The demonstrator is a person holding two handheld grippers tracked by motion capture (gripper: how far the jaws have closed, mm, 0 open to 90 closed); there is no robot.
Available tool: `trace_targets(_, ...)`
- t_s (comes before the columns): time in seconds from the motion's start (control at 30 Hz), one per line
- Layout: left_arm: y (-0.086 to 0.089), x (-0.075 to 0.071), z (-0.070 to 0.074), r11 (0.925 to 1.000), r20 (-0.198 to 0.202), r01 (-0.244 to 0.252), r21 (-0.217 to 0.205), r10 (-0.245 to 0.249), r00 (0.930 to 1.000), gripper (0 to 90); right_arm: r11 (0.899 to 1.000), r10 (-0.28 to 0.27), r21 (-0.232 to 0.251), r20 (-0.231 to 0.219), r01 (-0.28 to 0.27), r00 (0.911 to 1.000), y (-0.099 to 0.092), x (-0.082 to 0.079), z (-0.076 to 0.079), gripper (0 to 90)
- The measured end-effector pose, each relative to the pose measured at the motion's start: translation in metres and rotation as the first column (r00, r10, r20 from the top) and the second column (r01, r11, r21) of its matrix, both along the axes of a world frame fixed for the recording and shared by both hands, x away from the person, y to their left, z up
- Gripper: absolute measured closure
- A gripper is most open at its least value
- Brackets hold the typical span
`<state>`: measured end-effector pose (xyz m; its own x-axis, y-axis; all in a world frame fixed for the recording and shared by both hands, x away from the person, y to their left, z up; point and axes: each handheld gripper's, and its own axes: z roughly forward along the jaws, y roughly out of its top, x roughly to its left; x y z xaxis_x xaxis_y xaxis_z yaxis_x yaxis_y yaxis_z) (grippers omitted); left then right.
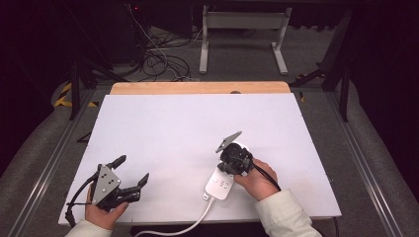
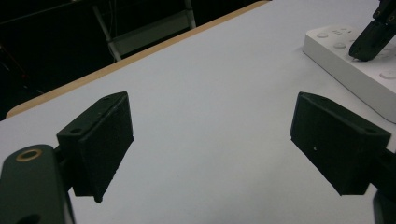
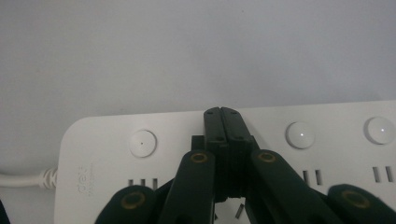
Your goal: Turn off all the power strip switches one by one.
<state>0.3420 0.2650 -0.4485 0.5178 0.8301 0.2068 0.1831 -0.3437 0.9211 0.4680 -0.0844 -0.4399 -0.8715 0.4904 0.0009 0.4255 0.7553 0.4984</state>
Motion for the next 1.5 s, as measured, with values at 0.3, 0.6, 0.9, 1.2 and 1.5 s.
trace_targets(0.3, 0.002, 0.001, 0.0, 1.0, -0.001, -0.001, -0.005, 0.001, 1.0, 13.9, 0.995, 0.021, 0.095, 0.067, -0.027, 0.9976, -0.009, -0.004, 0.02, 90.0)
trace_targets(0.6, 0.001, 0.001, 0.0, 1.0, -0.004, -0.002, 0.004, 0.002, 1.0, 13.9, 0.987, -0.027, 0.16, 0.092, 0.012, 0.9953, -0.024, 0.002, 0.035, 90.0)
trace_targets(0.9, 0.001, 0.001, -0.001, 1.0, -0.006, -0.002, 0.001, 0.002, 1.0, 13.9, 0.986, -0.061, 0.162, 0.099, 0.044, 0.9932, -0.03, 0.011, 0.035, 90.0)
trace_targets(1.2, 0.0, 0.001, -0.001, 1.0, -0.006, -0.002, 0.002, 0.002, 1.0, 13.9, 0.989, -0.086, 0.125, 0.091, 0.075, 0.9921, -0.028, 0.026, 0.02, 90.0)
trace_targets(1.5, 0.001, 0.001, 0.0, 1.0, -0.003, -0.001, 0.007, 0.001, 1.0, 13.9, 0.992, -0.088, 0.095, 0.07, 0.081, 0.9937, -0.025, 0.031, 0.01, 90.0)
